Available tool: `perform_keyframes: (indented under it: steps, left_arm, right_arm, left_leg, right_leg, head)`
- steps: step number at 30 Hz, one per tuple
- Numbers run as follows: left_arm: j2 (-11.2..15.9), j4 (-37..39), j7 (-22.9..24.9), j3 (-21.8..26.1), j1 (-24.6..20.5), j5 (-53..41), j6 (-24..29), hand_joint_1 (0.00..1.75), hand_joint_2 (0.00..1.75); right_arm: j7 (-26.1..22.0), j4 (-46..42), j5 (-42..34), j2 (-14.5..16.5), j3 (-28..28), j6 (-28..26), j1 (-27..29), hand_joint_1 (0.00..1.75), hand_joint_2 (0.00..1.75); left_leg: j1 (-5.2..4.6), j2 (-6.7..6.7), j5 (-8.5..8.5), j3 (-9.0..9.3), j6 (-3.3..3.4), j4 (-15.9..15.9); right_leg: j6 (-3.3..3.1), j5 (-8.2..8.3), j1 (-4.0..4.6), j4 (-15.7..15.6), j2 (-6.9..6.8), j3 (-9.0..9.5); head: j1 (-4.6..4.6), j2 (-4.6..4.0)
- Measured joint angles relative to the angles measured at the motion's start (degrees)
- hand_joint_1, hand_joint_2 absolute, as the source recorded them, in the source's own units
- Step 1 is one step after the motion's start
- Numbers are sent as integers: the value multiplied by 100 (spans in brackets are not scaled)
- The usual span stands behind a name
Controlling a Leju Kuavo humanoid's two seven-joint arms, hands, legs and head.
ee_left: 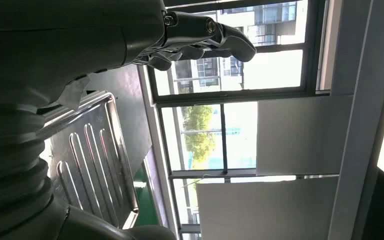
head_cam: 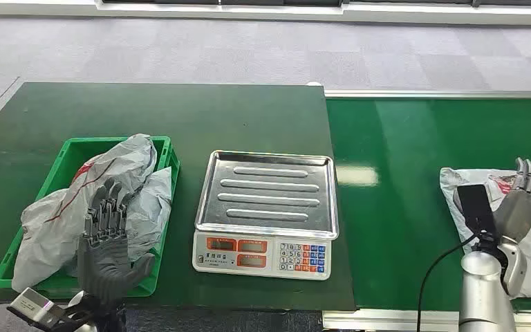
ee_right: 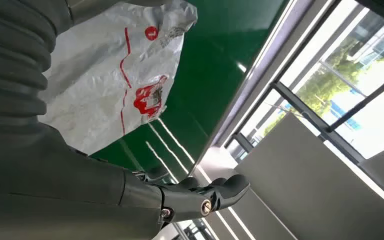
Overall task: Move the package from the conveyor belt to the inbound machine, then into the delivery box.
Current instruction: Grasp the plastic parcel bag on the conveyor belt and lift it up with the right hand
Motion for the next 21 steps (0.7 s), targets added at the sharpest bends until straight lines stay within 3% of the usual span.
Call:
perform_keyframes:
  steps: [3, 6, 9, 11, 14, 17, 18, 21]
  left_arm:
    - [2, 25, 22, -28, -21, 49, 4, 0, 175]
    - [13, 88, 42, -79, -62, 150, -1, 0, 175]
    - [30, 178, 41, -121, -99, 222, -45, 0, 175]
    - [39, 244, 40, -133, -134, 251, -80, 0, 175]
    - [48, 352, 37, -138, -193, 275, -141, 0, 175]
    - [48, 448, 36, -149, -253, 279, -180, 0, 175]
    - [48, 474, 36, -157, -275, 279, -187, 0, 175]
    - [48, 575, 38, -198, -371, 278, -208, 0, 175]
  right_arm:
    - [480, 518, 256, -181, -31, -3, -267, 0, 175]
    - [1697, 1573, 829, -609, -41, 197, -767, 0, 175]
    - [3024, 2484, 1302, -1018, -41, 942, -1053, 0, 175]
    - [3601, 2920, 1435, -1193, -40, 1631, -1092, 0, 175]
    - [3973, 3345, 1536, -1366, -40, 2435, -1083, 0, 175]
    - [4116, 3585, 1650, -1485, -40, 2788, -1110, 0, 175]
    - [4173, 3643, 1709, -1518, -39, 2928, -1131, 7, 175]
    - [4303, 3764, 1902, -1607, -16, 3464, -1187, 138, 175]
  left_leg:
    - [0, 0, 0, -1, 0, 0]
    - [-2, -7, -1, -2, 4, 0]
    - [-2, -18, -3, -2, 9, 1]
    - [-3, -21, -5, -4, 12, 1]
    - [-4, -21, -7, -5, 14, 1]
    - [-2, -21, -8, -4, 14, 0]
    - [-2, -21, -8, -3, 14, 1]
    - [2, -26, -10, 7, 18, 1]
  right_leg:
    - [0, 0, 0, 0, 1, -3]
    - [1, -1, -1, -1, -7, -1]
    - [4, -3, -1, -2, -16, 5]
    - [6, -4, -3, -2, -16, 4]
    - [7, -5, -3, -2, -14, 0]
    - [8, -10, -1, -2, -14, 2]
    - [9, -11, -1, -2, -15, 4]
    - [13, -15, 3, -7, -22, 21]
  head:
    - [1, 1]
    - [0, 1]
    - [0, 1]
    - [1, 1]
    - [1, 1]
    - [1, 1]
    - [1, 1]
    - [0, 1]
